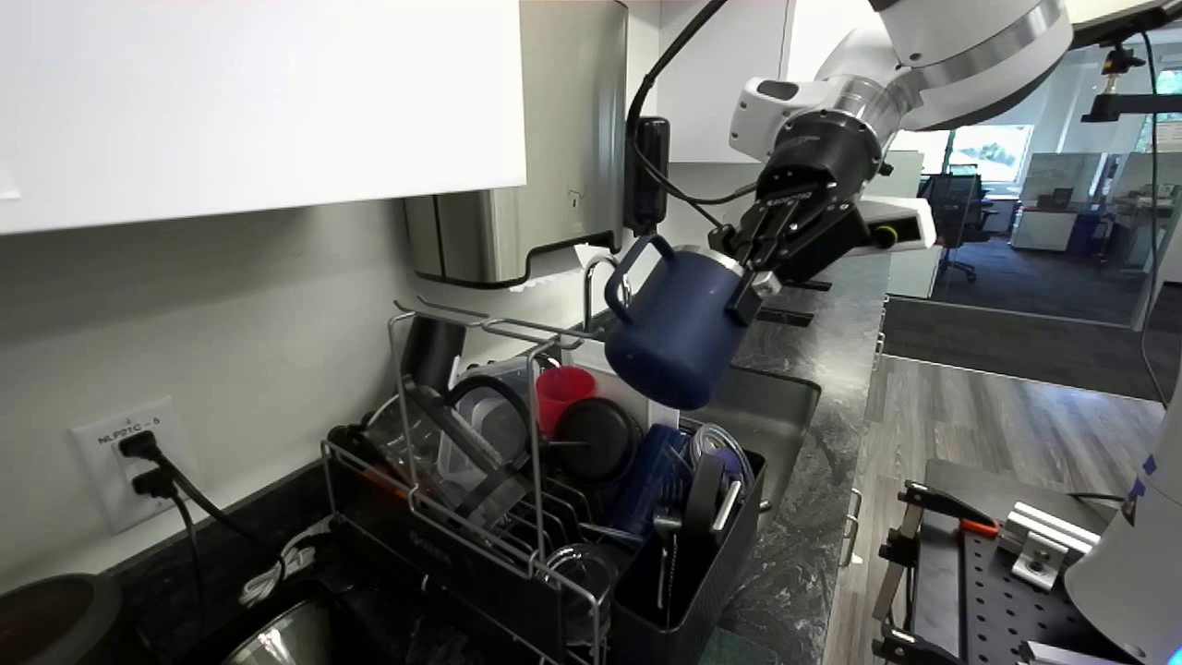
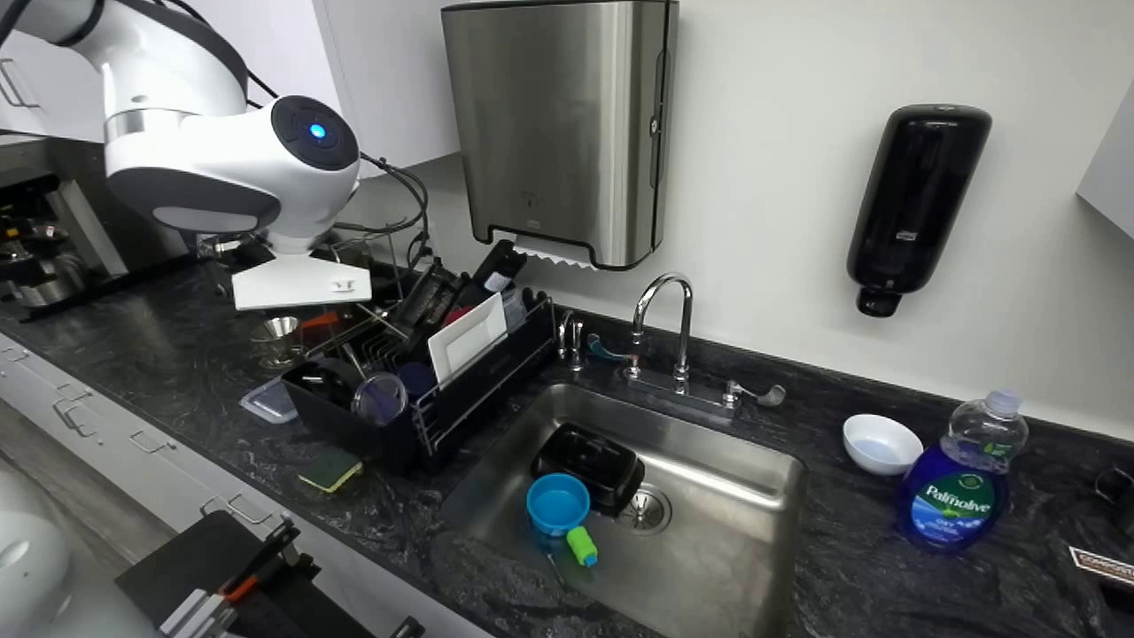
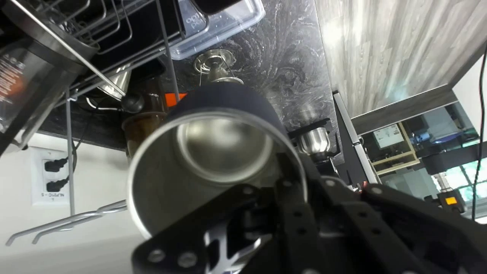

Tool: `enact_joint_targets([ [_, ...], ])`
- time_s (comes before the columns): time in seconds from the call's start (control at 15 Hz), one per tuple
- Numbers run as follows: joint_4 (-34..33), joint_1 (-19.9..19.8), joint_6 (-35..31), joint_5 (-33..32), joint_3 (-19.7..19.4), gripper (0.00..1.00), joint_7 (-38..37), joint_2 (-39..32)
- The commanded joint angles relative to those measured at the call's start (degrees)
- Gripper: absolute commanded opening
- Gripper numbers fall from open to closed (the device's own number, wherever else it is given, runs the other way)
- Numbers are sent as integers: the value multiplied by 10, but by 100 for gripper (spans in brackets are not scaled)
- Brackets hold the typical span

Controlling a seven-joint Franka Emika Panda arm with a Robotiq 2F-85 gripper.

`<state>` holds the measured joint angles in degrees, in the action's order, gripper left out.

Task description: Remove the dark blue thermos from the dish rack and place it inside the sink

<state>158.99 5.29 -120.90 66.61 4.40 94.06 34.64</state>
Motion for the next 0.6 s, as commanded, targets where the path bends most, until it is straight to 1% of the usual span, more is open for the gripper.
enact_joint_targets([
  [0.0,0,-33,61,-77,-40,2,-36,28],
  [0.27,0,-69,110,-163,-92,2,-57,52],
  [0.47,0,-95,119,-220,-125,2,-62,59],
  [0.53,0,-127,126,-223,-113,2,-51,54],
])
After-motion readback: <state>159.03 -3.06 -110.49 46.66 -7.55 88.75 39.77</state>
